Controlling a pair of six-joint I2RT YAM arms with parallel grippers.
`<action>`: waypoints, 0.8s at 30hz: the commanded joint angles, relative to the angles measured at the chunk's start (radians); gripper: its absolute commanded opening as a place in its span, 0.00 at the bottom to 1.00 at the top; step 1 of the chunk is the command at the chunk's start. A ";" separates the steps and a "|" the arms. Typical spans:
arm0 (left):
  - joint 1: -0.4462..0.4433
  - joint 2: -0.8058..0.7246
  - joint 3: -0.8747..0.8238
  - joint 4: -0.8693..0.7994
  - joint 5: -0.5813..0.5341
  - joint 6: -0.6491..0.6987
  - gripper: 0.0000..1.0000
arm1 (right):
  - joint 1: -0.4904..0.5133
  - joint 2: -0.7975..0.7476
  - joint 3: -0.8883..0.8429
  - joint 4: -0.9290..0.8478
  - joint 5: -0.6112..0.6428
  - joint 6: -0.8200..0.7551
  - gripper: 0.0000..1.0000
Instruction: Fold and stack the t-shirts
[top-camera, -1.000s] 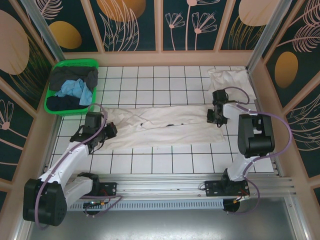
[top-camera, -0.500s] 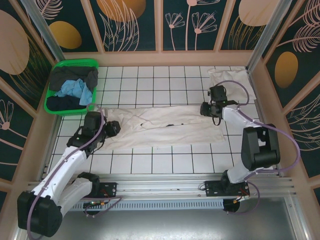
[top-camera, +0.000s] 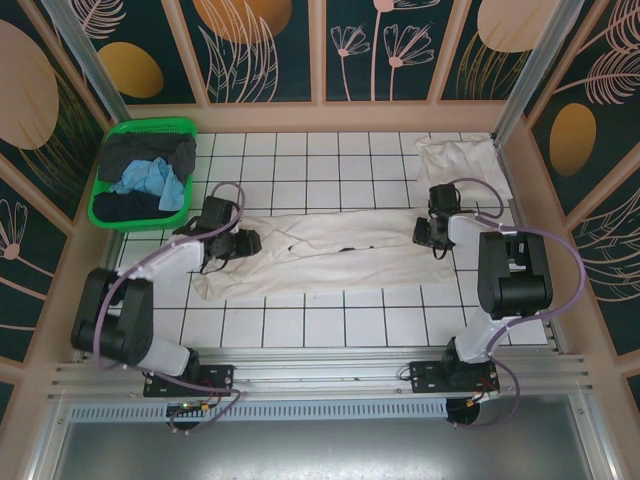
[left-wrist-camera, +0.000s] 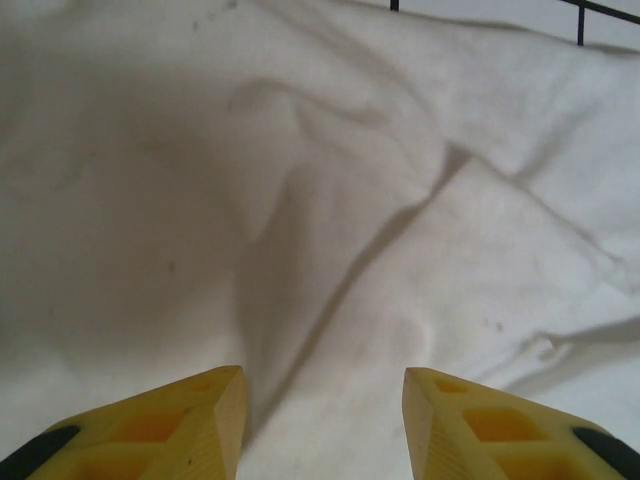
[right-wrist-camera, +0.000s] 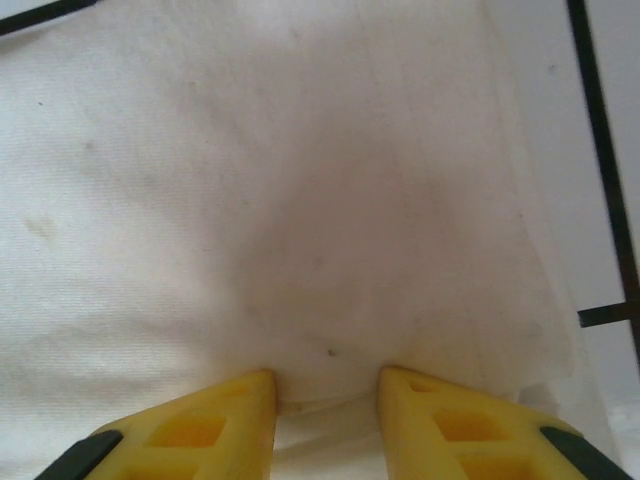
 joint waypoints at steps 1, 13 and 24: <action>-0.035 0.080 0.091 0.028 0.038 0.071 0.45 | -0.019 0.035 0.032 -0.051 0.036 -0.001 0.33; -0.178 0.218 0.175 -0.092 -0.044 0.102 0.21 | -0.022 0.008 0.034 -0.053 0.037 -0.008 0.34; -0.305 0.023 0.073 -0.068 -0.175 -0.044 0.22 | -0.030 -0.022 -0.003 -0.012 0.010 -0.040 0.34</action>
